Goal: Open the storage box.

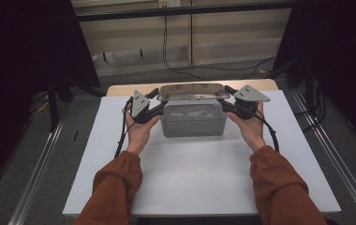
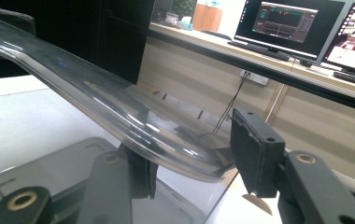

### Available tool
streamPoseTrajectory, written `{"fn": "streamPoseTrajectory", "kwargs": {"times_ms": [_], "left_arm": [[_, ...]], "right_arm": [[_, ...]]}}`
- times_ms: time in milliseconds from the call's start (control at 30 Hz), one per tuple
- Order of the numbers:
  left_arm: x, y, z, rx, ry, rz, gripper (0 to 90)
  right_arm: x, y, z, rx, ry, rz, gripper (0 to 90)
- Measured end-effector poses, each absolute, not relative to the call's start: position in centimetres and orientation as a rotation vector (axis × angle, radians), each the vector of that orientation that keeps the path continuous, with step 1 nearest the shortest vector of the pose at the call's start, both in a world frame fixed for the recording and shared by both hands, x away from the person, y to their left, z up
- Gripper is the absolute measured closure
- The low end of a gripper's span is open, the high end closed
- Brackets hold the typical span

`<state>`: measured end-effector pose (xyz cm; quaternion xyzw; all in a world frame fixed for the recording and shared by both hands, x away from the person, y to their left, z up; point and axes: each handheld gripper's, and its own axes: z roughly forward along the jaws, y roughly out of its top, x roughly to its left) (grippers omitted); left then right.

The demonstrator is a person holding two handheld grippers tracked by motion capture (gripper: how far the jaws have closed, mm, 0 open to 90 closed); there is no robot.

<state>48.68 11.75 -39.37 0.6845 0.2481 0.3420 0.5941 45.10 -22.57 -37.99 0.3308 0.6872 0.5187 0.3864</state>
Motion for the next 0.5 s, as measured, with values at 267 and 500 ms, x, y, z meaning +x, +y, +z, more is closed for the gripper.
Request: {"fn": "streamPoseTrajectory", "kwargs": {"times_ms": [267, 500], "left_arm": [[49.4, 11.5, -39.2, 1.585, 0.599, 0.804, 50.8], [50.1, 11.4, -38.9, 1.582, 0.571, 0.820, 54.8]], "right_arm": [[45.3, -22.7, -38.0, 0.846, 1.716, 1.356, 52.9], [45.8, -23.0, -37.4, 0.854, 1.705, 1.376, 54.3]]}}
